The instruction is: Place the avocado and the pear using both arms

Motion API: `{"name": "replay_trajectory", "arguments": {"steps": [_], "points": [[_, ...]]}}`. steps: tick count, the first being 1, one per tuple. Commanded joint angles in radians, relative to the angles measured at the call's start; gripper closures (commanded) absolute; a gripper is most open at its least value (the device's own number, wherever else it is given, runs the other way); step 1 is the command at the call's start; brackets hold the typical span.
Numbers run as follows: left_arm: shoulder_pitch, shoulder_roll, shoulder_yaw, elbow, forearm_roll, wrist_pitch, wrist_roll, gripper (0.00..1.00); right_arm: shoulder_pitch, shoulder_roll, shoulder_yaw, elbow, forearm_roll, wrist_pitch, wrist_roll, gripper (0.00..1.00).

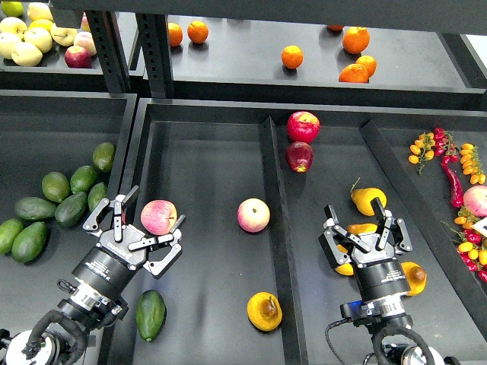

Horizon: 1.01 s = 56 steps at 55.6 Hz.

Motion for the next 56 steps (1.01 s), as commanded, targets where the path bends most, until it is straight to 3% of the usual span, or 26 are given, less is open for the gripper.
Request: {"name": "replay_trajectory", "arguments": {"steps": [1,56], "points": [[0.001,0.0,-0.002,0.0,0.0,0.0,0.006,0.01,-0.001,0.0,0.001,-0.003,-0.001,0.003,0.0,0.0],[0.001,0.0,-0.005,0.002,0.003,0.0,0.009,0.01,0.018,0.0,-0.019,-0.002,-0.002,-0.041,-0.003,0.0]]}}
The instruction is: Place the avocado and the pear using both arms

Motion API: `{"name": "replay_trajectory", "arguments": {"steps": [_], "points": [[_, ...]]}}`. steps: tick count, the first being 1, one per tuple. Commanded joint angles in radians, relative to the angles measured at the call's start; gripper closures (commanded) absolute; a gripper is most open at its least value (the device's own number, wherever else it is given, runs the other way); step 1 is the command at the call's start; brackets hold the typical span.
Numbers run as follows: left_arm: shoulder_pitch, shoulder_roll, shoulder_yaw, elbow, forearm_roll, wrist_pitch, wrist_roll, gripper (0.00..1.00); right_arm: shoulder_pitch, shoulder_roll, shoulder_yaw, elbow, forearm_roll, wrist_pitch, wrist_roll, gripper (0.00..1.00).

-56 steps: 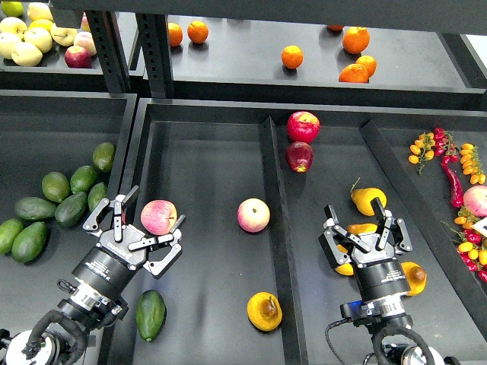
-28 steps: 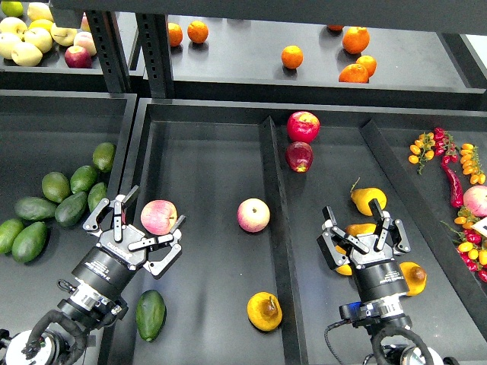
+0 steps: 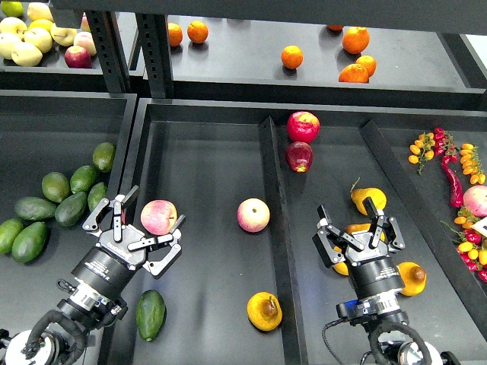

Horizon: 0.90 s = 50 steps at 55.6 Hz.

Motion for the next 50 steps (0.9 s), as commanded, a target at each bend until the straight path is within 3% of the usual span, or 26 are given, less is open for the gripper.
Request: {"name": "replay_trajectory", "arguments": {"steps": [1,50], "points": [[0.0,0.0,0.0,0.0,0.001,0.0,0.001,0.01,0.0,0.0,-0.002,0.0,-0.001,0.0,-0.002,0.0],[-0.066,0.0,0.037,0.026,0.009,0.0,0.027,0.01,0.043,0.0,-0.002,0.0,-0.006,-0.052,-0.002,0.0]]}}
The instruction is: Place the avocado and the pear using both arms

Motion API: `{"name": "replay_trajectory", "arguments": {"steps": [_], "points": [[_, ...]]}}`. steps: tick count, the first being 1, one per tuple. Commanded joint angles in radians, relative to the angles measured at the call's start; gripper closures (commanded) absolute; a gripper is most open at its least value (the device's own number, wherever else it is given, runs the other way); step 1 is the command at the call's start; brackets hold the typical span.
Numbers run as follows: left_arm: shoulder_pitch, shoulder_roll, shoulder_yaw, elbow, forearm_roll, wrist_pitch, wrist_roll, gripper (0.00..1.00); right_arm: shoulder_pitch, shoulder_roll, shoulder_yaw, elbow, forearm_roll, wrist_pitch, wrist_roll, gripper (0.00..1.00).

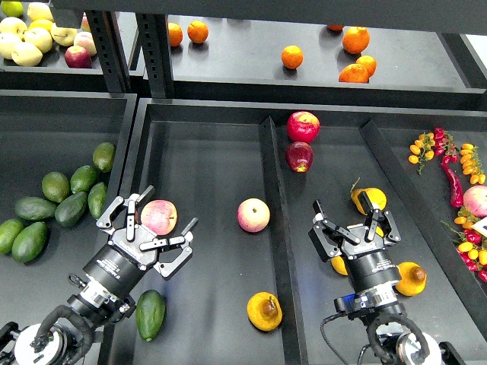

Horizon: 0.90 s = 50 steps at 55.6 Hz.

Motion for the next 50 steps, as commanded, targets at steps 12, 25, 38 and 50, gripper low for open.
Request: {"name": "replay_trajectory", "arguments": {"steps": [12,25,38,50], "points": [[-0.041,0.0,0.001,0.006,0.008,0.0,0.009,0.0,0.032,0.0,0.001,-0.014,-0.001,-0.012,-0.001,0.0],[-0.123,0.0,0.004,0.006,0.105,0.0,0.06,0.01,0.06,0.0,0.002,-0.015,-0.001,-0.026,-0.001,0.0],[-0.315,0.144,0.134,0.002,0.256,0.0,0.179,0.01,0.155,0.0,0.04,-0.015,-0.001,-0.141,0.003,0.0],[-0.585,0.397,0.439,0.003,0.28,0.0,0.179,0.01,0.245,0.0,0.082,-0.032,-0.001,-0.251,0.005,0.0]]}}
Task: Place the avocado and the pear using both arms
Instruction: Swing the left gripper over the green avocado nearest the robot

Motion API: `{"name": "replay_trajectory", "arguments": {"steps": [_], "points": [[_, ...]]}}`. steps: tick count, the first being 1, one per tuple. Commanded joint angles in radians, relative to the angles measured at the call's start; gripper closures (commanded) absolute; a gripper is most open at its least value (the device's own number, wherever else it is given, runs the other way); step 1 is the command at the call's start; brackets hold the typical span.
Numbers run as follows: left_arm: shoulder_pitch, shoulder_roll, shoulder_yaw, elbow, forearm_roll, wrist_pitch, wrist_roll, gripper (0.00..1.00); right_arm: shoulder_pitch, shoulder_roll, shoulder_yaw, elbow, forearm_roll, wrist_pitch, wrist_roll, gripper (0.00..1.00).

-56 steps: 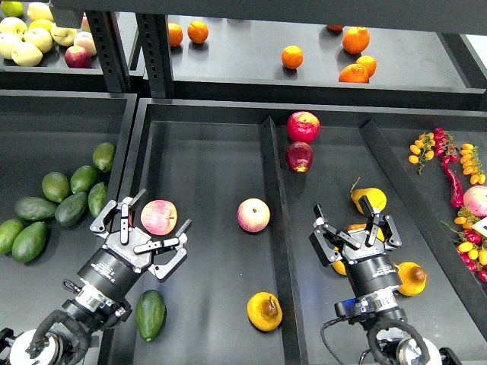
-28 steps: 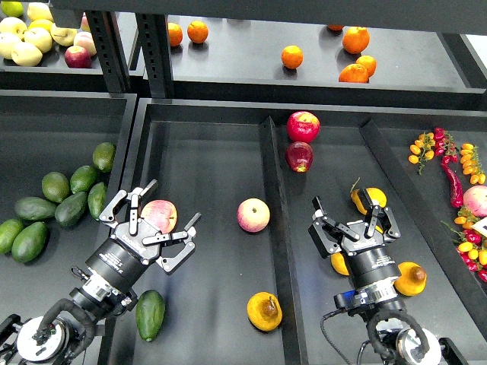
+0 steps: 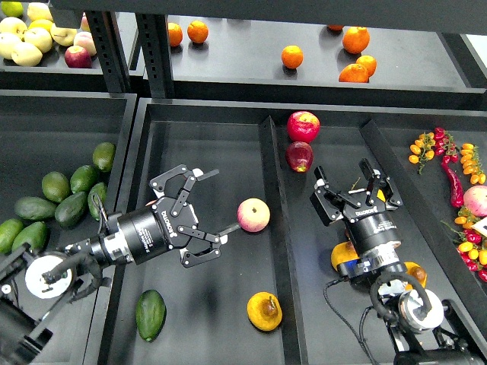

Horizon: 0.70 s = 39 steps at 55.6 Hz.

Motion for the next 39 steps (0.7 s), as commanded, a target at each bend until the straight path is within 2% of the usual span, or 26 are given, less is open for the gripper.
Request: {"name": "replay_trajectory", "arguments": {"steps": [1,6,18,20,30,39], "points": [[-0.167,0.134,0.177,0.005,0.006,0.0,0.001,0.01,0.064,0.0,0.036,-0.017,0.001,-0.087,0.0,0.0],[-0.271,0.18,0.297,0.005,0.004,0.0,0.001,0.01,0.113,0.0,0.066,-0.046,0.001,-0.145,-0.001,0.0],[-0.487,0.279,0.493,-0.014,0.003,0.0,0.001,0.01,0.185,0.0,0.063,-0.103,-0.001,-0.162,-0.004,0.0],[-0.576,0.285,0.58,-0.014,0.003,0.0,0.001,0.01,0.201,0.0,0.056,-0.109,0.001,-0.162,-0.006,0.0],[-0.771,0.271,0.869,-0.006,0.009,0.0,0.001,0.01,0.215,0.0,0.051,-0.123,0.001,-0.162,-0.007,0.0],[-0.869,0.207,1.115,0.012,0.021,0.0,0.001,0.01,0.224,0.0,0.049,-0.14,0.001,-0.162,-0.007,0.0]]}}
